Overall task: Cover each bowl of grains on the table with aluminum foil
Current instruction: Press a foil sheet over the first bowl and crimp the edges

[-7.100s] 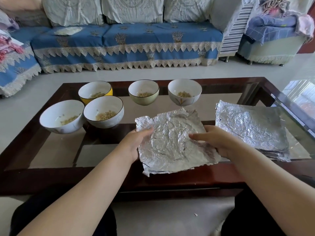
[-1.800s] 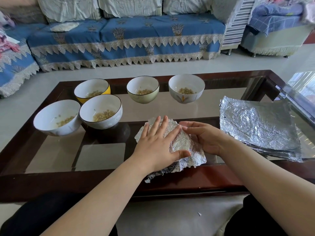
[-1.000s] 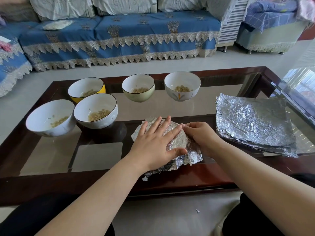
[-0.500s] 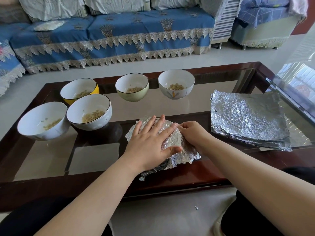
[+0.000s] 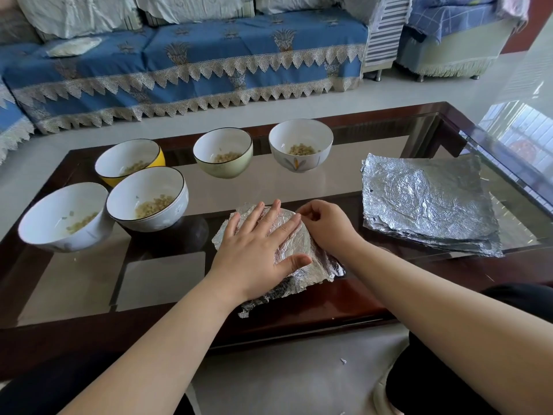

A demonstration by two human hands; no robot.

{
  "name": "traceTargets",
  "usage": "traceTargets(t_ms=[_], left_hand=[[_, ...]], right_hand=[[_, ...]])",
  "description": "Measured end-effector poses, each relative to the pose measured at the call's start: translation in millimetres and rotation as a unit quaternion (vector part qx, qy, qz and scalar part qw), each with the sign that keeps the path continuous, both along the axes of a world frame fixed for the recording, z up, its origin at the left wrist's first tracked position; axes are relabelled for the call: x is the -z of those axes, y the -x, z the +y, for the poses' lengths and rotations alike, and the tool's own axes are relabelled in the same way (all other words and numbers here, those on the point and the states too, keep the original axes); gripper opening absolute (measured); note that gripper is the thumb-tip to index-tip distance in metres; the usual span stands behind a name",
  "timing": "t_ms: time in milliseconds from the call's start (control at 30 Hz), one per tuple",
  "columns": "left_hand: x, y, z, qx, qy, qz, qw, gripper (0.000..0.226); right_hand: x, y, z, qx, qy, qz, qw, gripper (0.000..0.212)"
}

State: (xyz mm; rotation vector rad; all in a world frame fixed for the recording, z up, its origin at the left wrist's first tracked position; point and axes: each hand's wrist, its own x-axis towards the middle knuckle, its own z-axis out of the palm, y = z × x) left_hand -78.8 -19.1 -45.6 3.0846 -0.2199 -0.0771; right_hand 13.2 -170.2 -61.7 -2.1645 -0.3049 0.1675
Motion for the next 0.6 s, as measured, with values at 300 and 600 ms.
traceTargets(t_ms=[300, 600], left_hand=[[-0.9, 1.2, -2.8, -0.018, 0.001, 0.003, 1.000, 0.090], [-1.4, 1.3, -4.8, -0.030, 0.005, 0.004, 1.000, 0.093]], right_hand=[[-6.9, 6.3, -2.1, 0.062, -0.063, 0.024, 0.996, 0.017], [-10.4, 33.2, -4.6, -0.017, 0.057, -0.030, 0.998, 0.026]])
